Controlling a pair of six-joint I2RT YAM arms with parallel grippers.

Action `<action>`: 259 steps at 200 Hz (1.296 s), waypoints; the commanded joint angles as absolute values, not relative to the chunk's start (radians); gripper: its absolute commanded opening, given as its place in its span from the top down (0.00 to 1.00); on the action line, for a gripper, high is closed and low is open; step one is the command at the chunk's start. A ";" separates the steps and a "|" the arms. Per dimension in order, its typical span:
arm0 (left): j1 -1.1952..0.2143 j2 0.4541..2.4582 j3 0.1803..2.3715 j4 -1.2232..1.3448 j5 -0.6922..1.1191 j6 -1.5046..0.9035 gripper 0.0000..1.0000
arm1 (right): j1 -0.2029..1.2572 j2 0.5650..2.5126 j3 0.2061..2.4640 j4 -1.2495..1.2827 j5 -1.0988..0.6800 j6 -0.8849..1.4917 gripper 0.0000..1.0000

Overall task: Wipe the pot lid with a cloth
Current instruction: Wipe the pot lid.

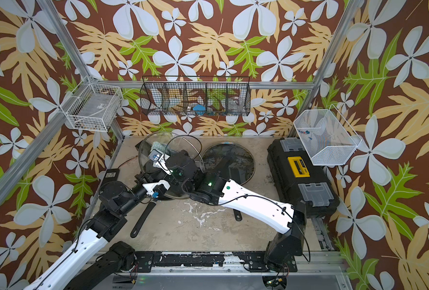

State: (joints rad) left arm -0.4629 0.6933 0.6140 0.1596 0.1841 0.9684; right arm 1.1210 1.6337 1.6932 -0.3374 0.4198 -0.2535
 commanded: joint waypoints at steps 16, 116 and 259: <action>-0.463 0.680 0.624 0.383 0.189 0.837 1.00 | 1.103 1.605 1.683 -0.315 0.410 -0.204 1.00; -0.463 0.679 0.609 0.453 0.187 0.668 1.00 | 1.043 1.520 1.615 -0.295 0.465 -0.156 1.00; -0.462 0.726 0.694 0.493 0.031 0.206 1.00 | 1.048 1.445 1.579 -0.256 0.604 -0.160 1.00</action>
State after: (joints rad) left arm -0.4656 0.7269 0.6559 0.2493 0.0662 0.3244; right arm 1.0550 1.4475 1.5856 -0.2317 0.5312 -0.1364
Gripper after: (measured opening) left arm 0.335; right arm 0.075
